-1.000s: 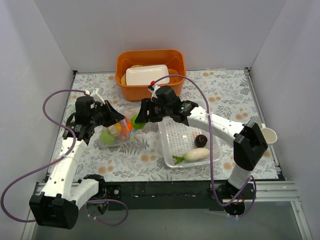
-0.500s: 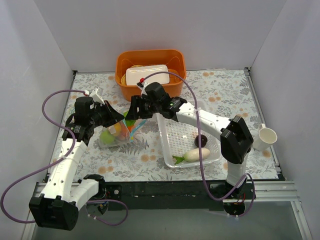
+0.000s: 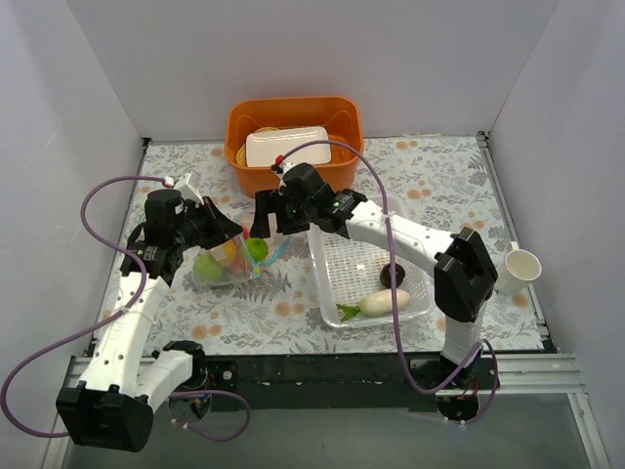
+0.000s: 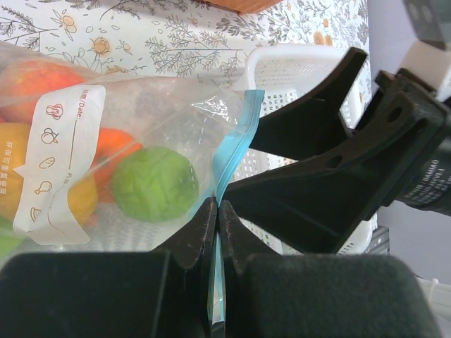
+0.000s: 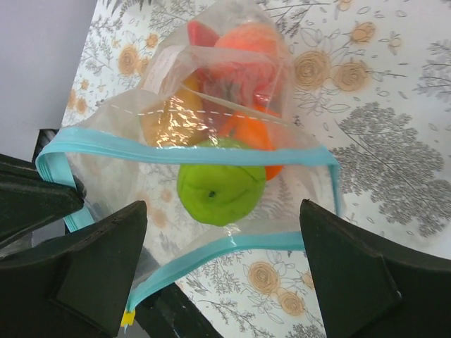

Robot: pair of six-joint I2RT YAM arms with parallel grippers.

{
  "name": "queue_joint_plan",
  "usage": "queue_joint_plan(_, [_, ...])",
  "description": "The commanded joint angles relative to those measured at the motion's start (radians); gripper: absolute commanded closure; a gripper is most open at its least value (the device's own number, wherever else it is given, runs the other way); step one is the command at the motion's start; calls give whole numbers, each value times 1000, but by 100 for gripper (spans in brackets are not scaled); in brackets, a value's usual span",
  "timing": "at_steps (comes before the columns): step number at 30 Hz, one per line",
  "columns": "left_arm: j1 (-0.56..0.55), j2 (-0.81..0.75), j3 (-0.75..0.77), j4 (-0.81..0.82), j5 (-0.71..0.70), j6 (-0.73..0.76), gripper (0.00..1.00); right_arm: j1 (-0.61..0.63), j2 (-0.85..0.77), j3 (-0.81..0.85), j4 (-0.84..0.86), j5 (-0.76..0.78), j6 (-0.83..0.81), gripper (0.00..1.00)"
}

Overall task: Place the food in the zip-top bag and seal the zipper
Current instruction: Place the fake fruit in the zipper food storage bag, then pick up the fake fruit from the bin.

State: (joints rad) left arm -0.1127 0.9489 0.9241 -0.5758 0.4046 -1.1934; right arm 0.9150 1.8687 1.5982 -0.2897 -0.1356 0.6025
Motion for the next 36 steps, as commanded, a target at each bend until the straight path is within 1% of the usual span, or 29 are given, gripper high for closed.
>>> queue_joint_plan(1, [4,-35,10,-12,-3,5,100,-16,-127,4,-86,131,-32,4])
queue_joint_plan(2, [5,-36,10,-12,-3,6,100,-21,-175,-18,-121,215,-36,4])
queue_joint_plan(3, [4,-38,7,-16,-4,6,100,-24,-204,-44,-135,249,-40,4])
queue_joint_plan(4, [4,-38,4,-18,-6,8,100,-27,-267,-107,-144,281,-40,2])
queue_joint_plan(5, [4,-39,4,-18,-6,8,100,-36,-299,-141,-160,348,-37,2])
queue_joint_plan(6, [4,-41,1,-16,-6,8,100,-42,-330,-174,-184,378,-29,2])
queue_joint_plan(7, [4,-41,-2,-15,-4,6,100,-50,-360,-245,-206,407,-26,2])
queue_joint_plan(8, [4,-36,-2,-13,-3,8,100,-70,-411,-271,-235,469,-15,2])
queue_joint_plan(9, [4,-38,-4,-13,-3,6,100,-85,-430,-305,-297,496,14,2])
queue_joint_plan(11, [4,-36,-4,-10,-3,8,100,-137,-477,-392,-353,543,39,2])
queue_joint_plan(13, [4,-32,-1,-9,-4,6,100,-171,-518,-447,-416,557,66,2])
queue_joint_plan(14, [4,-30,1,-7,-4,6,100,-198,-534,-504,-428,565,72,2])
queue_joint_plan(18, [4,-22,4,-6,-4,8,100,-251,-603,-601,-443,584,97,2])
queue_joint_plan(21, [4,-21,5,-4,-6,8,100,-292,-625,-636,-447,584,106,2])
queue_joint_plan(25, [4,-18,-2,-1,-6,11,100,-317,-596,-661,-445,579,108,2])
queue_joint_plan(30, [4,-21,-7,-2,-4,14,100,-327,-540,-685,-401,522,100,2])
queue_joint_plan(36, [4,-22,-37,13,3,15,100,-327,-514,-689,-385,493,95,7])
